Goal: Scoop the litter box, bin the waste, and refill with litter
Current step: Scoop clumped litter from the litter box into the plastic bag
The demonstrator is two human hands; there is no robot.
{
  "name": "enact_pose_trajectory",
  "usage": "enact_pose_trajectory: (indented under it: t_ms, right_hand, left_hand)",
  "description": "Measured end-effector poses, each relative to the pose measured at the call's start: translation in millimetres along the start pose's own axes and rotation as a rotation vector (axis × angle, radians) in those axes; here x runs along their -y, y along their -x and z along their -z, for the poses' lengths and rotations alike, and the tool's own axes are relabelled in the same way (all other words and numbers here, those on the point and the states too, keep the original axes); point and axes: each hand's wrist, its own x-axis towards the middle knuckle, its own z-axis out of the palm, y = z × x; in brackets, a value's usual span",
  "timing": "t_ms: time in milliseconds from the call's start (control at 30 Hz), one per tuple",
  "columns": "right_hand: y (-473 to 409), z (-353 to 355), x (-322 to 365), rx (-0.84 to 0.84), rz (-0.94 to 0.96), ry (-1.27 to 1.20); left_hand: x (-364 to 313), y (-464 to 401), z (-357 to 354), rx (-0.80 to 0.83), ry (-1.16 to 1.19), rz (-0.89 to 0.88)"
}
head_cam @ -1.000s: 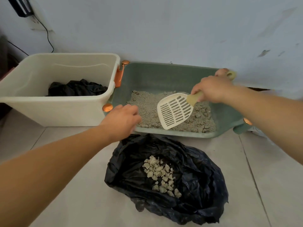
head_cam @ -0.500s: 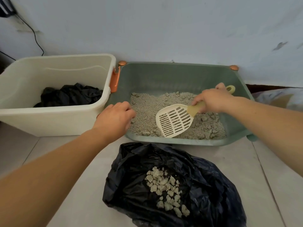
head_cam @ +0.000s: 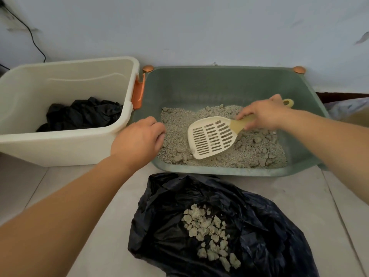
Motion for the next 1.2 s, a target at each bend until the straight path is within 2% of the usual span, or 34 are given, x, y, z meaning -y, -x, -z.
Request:
enact_pose_trajectory:
  t_ms: [133, 300, 467, 667, 967, 1200]
  right_hand:
    - [3.7, -2.5, -3.6, 0.045, 0.006, 0.060]
    - [-4.2, -17.8, 15.8, 0.083, 0.049, -0.072]
    - [-8.5, -26.1, 35.9, 0.042, 0.091, -0.121]
    - [-4.0, -35.4, 58.8, 0.033, 0.051, -0.219]
    - [1.2, -57.6, 86.7, 0.135, -0.052, -0.504]
    - [1.4, -69.1, 83.1, 0.216, -0.030, -0.792]
  left_hand:
    - [-2.0, -2.9, -0.3, 0.041, 0.024, 0.092]
    - [-5.1, -9.9, 3.5, 0.060, 0.115, 0.214]
    - [-7.2, -10.7, 5.2, 0.078, 0.109, 0.244]
    - [-8.4, -10.4, 6.7, 0.073, 0.103, 0.242]
    - [-7.4, -10.9, 4.4, 0.055, 0.097, 0.255]
    - [-7.1, -10.0, 4.5, 0.029, 0.119, 0.255]
